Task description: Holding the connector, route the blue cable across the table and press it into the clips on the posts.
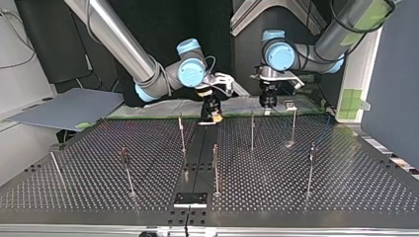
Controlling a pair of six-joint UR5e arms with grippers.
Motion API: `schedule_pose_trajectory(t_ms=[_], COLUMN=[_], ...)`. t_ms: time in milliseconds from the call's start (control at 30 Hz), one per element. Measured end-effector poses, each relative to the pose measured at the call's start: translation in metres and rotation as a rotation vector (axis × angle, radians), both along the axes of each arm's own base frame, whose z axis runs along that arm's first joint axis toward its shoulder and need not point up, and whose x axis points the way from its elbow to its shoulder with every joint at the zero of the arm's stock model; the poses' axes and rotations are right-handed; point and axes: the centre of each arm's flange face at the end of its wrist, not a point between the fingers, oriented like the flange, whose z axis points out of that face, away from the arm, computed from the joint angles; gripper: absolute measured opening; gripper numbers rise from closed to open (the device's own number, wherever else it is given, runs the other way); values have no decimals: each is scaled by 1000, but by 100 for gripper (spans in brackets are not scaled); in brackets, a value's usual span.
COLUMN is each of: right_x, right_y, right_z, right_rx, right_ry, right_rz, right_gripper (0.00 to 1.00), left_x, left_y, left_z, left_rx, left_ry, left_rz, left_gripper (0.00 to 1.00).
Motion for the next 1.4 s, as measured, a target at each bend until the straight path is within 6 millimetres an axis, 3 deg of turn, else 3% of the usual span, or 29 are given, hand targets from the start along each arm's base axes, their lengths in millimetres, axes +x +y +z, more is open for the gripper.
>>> schedule_pose_trajectory(t_ms=[300,733,1100,1167,1200,1233,1267,1300,1367,1400], right_x=[-5,-21,-32,-33,-33,-34,-34,-34,-34,-34], right_y=[-18,-46,-64,-65,-66,-67,-67,-67,-67,-67], right_z=[2,5,8,9,9,9,9,9,9,9], right_rx=[-16,-26,-31,-30,-30,-30,-30,-30,-30,-30], right_ry=[-47,-82,-90,-91,-91,-91,-92,-92,-92,-92], right_rz=[-18,-37,-56,-55,-55,-55,-55,-55,-55,-55], right_gripper=[0,0,0,0,0,0,0,0,0,0], left_x=[27,63,78,79,79,79,78,78,76,75], left_y=[3,15,23,25,26,27,27,28,28,28], left_z=[-16,7,18,19,18,18,17,17,16,15], left_rx=[-4,-4,-4,-5,-7,-10,-12,-13,-11,-7], left_ry=[-3,-49,-59,-55,-52,-47,-42,-36,-22,-15], left_rz=[20,42,40,44,46,49,50,51,56,59], left_gripper=[0,0,3,30,30,41,62,62,76,76])
